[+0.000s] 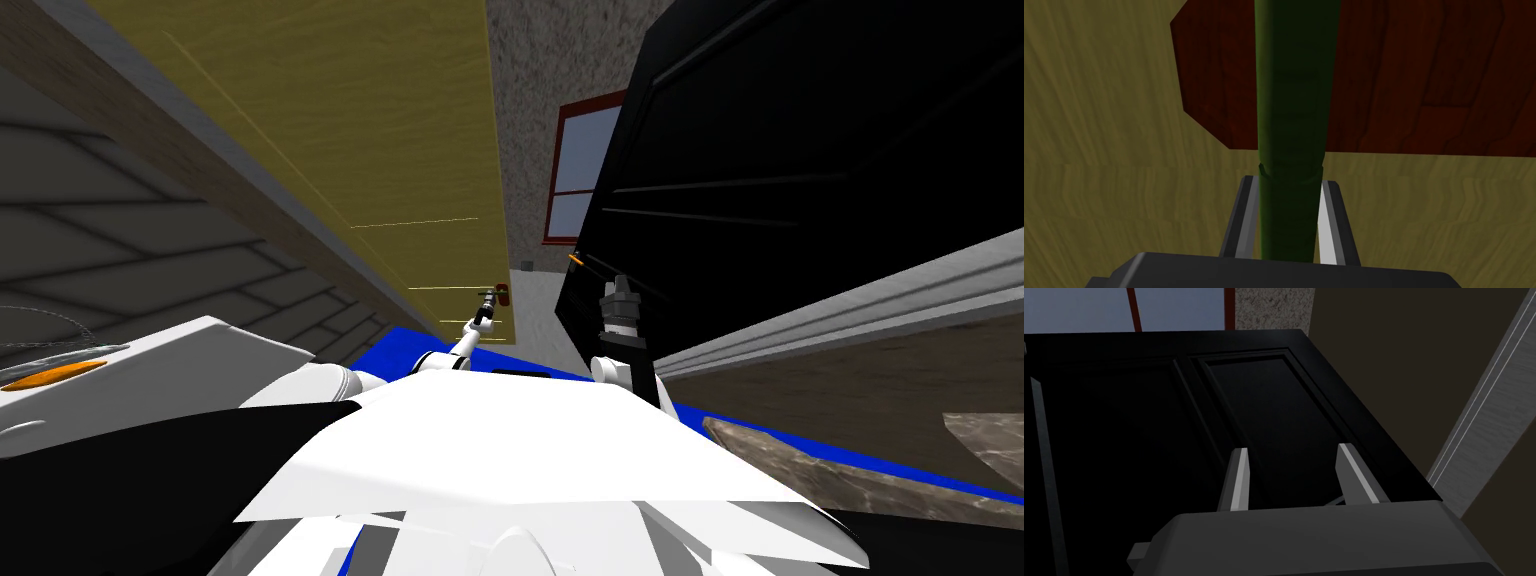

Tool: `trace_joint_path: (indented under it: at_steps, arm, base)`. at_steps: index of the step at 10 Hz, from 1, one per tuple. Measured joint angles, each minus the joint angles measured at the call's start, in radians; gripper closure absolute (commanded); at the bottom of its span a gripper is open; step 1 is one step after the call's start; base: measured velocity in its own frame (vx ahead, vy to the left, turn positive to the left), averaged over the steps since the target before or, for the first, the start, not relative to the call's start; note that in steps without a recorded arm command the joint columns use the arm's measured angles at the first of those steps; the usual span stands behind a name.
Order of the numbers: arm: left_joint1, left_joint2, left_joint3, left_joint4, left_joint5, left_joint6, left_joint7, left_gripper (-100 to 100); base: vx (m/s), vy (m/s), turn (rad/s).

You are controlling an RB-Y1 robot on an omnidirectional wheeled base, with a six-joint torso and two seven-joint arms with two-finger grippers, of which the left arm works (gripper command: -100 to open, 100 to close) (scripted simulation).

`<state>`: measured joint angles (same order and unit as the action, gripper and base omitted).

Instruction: Push the door open

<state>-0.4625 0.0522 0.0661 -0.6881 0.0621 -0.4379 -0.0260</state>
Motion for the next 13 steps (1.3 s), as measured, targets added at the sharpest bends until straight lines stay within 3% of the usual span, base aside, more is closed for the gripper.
trace_joint_path:
  at_steps: [2, 4, 5, 6, 8, 9, 10, 11, 13]
  arm:
    - [0.006, 0.004, 0.013, -0.014, 0.004, 0.004, -0.009, 100]
    - [-0.013, 0.013, 0.032, 0.032, 0.011, -0.017, -0.012, 100]
    - [-0.005, 0.015, 0.040, 0.018, 0.014, -0.007, -0.015, 100]
    - [0.019, 0.018, 0.042, -0.025, 0.015, 0.015, -0.015, 100]
    - [0.007, 0.025, 0.052, -0.013, 0.018, 0.006, -0.017, 100]
    - [-0.017, 0.025, 0.064, 0.037, 0.023, -0.018, -0.022, 100]
    - [-0.016, 0.027, 0.070, 0.050, 0.025, -0.028, -0.023, 100]
    - [0.002, 0.027, 0.074, 0.018, 0.026, -0.013, -0.025, 100]
    - [0.007, 0.034, 0.085, 0.003, 0.031, 0.000, -0.026, 100]
  base:
    - [0.125, -0.089, 0.076]
    - [0.164, -0.131, 0.160]
    - [0.167, -0.145, 0.109]
    - [0.100, -0.083, 0.052]
    - [0.070, -0.065, 0.062]
    - [0.170, -0.156, 0.164]
    - [0.104, -0.079, 0.067]
    - [0.105, -0.104, 0.082]
    - [0.150, -0.117, 0.111]
